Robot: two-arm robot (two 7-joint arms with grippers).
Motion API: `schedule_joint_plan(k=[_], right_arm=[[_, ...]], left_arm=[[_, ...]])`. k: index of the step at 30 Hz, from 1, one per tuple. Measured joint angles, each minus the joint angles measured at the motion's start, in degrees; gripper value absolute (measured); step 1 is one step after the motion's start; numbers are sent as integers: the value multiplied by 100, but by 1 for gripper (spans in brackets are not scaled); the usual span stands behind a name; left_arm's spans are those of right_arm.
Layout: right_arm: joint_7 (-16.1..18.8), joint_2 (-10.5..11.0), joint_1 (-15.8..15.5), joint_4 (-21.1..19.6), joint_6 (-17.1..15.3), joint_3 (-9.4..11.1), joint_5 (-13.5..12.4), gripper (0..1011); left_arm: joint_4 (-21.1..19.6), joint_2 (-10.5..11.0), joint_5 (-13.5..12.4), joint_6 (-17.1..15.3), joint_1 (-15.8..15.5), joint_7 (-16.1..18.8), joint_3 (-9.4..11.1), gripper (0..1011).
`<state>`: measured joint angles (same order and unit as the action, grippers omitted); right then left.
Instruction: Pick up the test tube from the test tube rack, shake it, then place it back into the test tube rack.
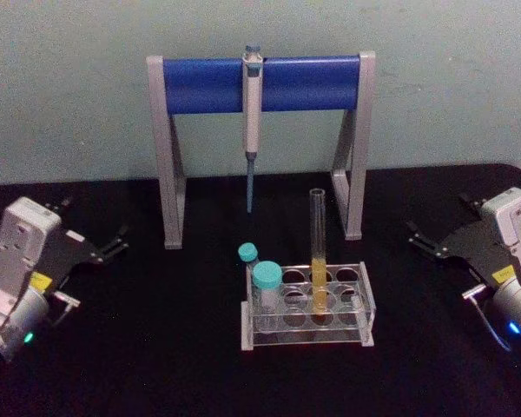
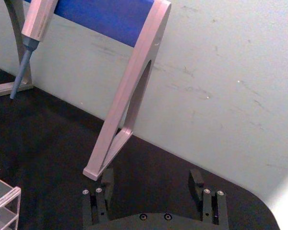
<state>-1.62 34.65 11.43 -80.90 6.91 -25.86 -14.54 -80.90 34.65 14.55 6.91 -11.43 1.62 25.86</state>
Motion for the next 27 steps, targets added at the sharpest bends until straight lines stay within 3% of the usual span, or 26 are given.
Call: schedule_joint_plan(k=[27], right_arm=[[0, 0, 0, 0, 0, 0, 0, 1000]], left_arm=[[0, 0, 0, 0, 0, 0, 0, 1010]])
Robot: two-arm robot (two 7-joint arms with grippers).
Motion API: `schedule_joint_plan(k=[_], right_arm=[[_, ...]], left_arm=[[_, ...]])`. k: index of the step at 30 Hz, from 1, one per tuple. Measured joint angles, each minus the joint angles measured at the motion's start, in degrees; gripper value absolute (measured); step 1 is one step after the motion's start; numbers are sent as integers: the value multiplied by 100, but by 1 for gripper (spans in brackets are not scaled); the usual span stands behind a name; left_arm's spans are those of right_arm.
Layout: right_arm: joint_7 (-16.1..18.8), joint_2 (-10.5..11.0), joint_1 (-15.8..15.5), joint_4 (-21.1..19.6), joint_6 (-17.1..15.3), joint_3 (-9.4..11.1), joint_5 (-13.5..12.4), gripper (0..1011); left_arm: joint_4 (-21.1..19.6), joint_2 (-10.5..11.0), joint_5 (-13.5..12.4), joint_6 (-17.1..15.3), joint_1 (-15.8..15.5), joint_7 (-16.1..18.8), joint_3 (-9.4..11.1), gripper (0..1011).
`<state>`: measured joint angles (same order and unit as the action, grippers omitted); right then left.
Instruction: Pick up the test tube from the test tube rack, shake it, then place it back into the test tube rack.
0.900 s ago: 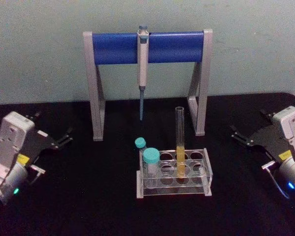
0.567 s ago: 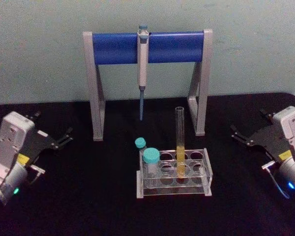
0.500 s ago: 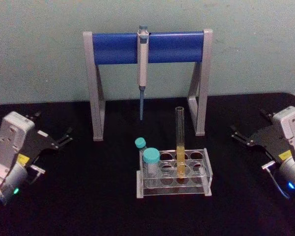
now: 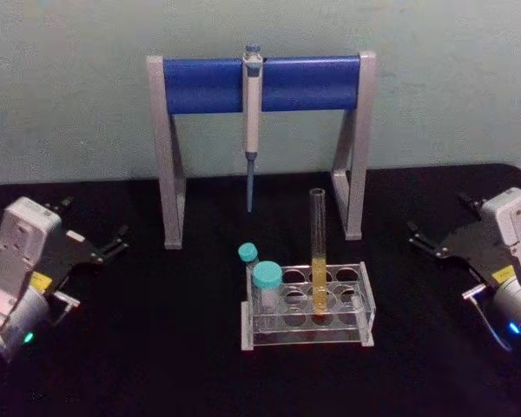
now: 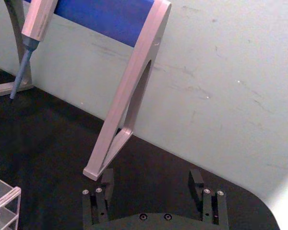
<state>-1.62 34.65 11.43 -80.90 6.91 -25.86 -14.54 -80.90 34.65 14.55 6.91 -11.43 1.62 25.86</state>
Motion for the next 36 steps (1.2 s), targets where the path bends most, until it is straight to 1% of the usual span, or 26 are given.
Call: schedule_joint_plan(k=[36], right_arm=[[0, 0, 0, 0, 0, 0, 0, 1000]], left_arm=[[0, 0, 0, 0, 0, 0, 0, 1010]])
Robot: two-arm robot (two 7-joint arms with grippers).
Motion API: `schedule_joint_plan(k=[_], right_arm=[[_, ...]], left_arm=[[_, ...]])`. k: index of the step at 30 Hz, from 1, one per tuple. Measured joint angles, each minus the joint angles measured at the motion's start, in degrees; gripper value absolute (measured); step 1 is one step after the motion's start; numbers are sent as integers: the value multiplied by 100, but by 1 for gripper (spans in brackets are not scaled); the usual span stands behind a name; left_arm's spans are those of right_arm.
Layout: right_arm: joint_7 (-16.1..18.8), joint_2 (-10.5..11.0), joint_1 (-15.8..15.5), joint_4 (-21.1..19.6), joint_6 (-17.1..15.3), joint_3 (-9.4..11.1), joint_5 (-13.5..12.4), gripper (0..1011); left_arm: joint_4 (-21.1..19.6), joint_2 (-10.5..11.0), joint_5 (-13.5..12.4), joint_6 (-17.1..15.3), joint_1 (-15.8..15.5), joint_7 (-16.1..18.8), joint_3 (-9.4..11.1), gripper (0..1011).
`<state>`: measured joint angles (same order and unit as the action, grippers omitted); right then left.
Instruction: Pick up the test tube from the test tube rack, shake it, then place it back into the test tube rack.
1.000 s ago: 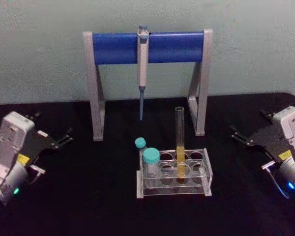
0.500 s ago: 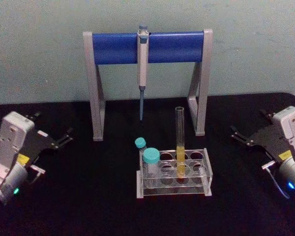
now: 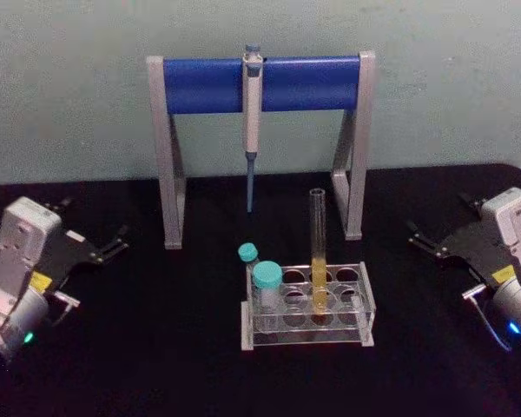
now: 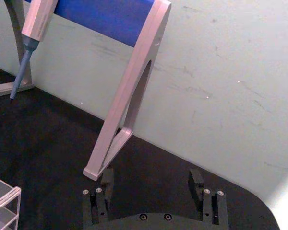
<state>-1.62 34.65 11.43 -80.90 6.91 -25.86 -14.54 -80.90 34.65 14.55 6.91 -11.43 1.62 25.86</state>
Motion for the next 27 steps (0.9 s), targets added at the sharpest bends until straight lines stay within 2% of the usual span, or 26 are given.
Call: schedule_joint_plan(k=[27], right_arm=[[19, -22, -14, -2, 0, 31, 8, 1000]], left_arm=[[0, 0, 0, 0, 0, 0, 0, 1010]])
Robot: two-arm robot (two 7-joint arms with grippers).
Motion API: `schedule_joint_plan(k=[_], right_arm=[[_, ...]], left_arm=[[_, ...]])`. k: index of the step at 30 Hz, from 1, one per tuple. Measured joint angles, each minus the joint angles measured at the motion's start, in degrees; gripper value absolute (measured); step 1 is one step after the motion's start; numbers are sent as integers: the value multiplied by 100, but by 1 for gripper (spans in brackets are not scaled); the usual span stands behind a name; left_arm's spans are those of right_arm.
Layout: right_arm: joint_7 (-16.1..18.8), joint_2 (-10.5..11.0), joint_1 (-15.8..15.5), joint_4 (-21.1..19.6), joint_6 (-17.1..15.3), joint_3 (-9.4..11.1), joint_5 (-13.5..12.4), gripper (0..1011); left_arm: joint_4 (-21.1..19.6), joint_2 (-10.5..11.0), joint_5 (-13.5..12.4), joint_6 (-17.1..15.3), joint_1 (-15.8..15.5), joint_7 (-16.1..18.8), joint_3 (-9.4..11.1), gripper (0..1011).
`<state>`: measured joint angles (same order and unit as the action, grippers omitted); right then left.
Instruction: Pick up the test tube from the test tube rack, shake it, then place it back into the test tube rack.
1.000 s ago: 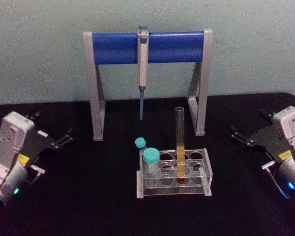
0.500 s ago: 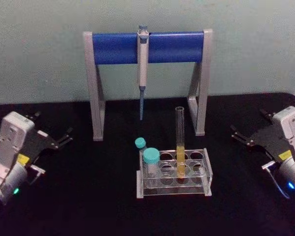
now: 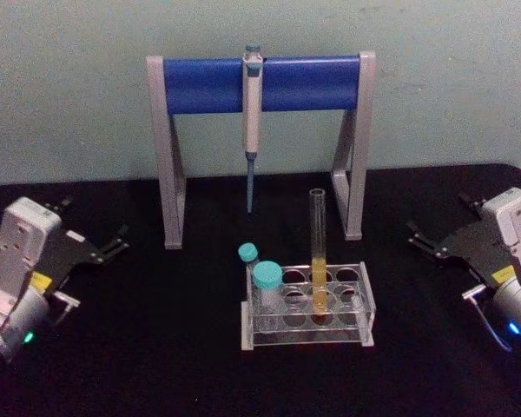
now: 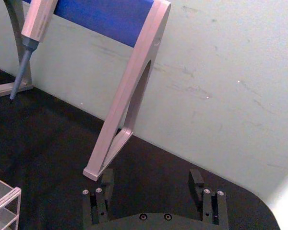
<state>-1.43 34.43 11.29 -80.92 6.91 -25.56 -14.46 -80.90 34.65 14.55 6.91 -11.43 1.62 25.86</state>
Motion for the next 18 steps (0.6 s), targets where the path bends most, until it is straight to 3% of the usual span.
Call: schedule_joint_plan(k=[7, 11, 18], right_arm=[[134, -45, -71, -83, -24, 105, 5, 1000], [292, -75, -143, -194, -71, 172, -123, 1000], [894, -127, -313, -514, -238, 336, -702, 1000]], left_arm=[[0, 0, 0, 0, 0, 0, 0, 1010], [0, 0, 0, 0, 0, 0, 0, 1010], [0, 0, 0, 0, 0, 0, 0, 1010]])
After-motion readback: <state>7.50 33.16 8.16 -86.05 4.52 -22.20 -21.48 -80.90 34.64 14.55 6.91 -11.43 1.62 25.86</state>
